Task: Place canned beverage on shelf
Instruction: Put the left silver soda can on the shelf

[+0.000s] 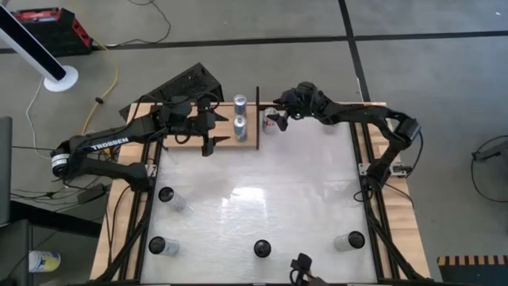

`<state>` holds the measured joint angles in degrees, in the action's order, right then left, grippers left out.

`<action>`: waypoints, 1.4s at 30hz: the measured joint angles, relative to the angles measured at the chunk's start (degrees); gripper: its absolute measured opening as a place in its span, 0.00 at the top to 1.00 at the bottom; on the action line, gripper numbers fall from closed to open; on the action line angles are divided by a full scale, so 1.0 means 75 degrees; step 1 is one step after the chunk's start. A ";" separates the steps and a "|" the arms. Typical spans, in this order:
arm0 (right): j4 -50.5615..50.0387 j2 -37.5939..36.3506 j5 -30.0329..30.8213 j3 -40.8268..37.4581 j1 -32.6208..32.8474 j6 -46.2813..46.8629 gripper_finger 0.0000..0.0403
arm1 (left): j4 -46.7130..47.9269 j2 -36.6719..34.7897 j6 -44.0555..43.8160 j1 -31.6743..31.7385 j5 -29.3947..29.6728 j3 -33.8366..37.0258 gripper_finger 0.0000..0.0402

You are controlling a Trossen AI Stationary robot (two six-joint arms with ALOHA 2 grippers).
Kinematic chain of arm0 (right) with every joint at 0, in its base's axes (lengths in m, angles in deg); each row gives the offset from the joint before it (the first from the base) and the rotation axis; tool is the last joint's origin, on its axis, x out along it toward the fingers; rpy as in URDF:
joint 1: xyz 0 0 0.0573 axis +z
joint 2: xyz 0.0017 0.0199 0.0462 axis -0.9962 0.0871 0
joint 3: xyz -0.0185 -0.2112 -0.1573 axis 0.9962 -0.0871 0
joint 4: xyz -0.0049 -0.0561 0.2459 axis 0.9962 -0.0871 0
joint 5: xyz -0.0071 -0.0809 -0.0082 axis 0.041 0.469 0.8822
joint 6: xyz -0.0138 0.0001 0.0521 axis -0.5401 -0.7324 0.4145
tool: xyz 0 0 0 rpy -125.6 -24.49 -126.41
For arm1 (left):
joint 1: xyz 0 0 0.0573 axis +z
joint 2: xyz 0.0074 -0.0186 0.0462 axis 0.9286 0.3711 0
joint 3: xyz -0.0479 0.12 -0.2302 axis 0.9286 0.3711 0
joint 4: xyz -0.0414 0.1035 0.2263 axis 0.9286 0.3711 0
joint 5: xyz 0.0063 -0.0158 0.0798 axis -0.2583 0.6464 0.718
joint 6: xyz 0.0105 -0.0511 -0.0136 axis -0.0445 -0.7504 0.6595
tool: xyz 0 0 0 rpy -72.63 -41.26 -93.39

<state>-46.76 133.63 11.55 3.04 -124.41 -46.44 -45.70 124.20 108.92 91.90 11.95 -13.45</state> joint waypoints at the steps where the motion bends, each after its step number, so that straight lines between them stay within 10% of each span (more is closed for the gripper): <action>1: -0.0003 0.0073 0.0001 0.0000 -0.0002 -0.0026 0.04 | 0.0001 0.0000 0.0003 0.0000 0.0000 0.0000 0.30; 22: -0.0190 0.0456 0.0264 0.0002 -0.0017 0.0026 0.20 | 0.0058 0.0003 0.0097 0.0026 0.0102 0.0000 0.30; 42: -0.1887 -0.2557 0.2487 0.1434 0.1606 -0.0980 0.20 | 0.0778 -0.0233 -0.0184 0.0437 0.0161 0.0006 0.30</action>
<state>-60.91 114.45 30.21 13.79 -112.37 -53.79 -39.86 122.45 107.54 95.18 13.15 -13.41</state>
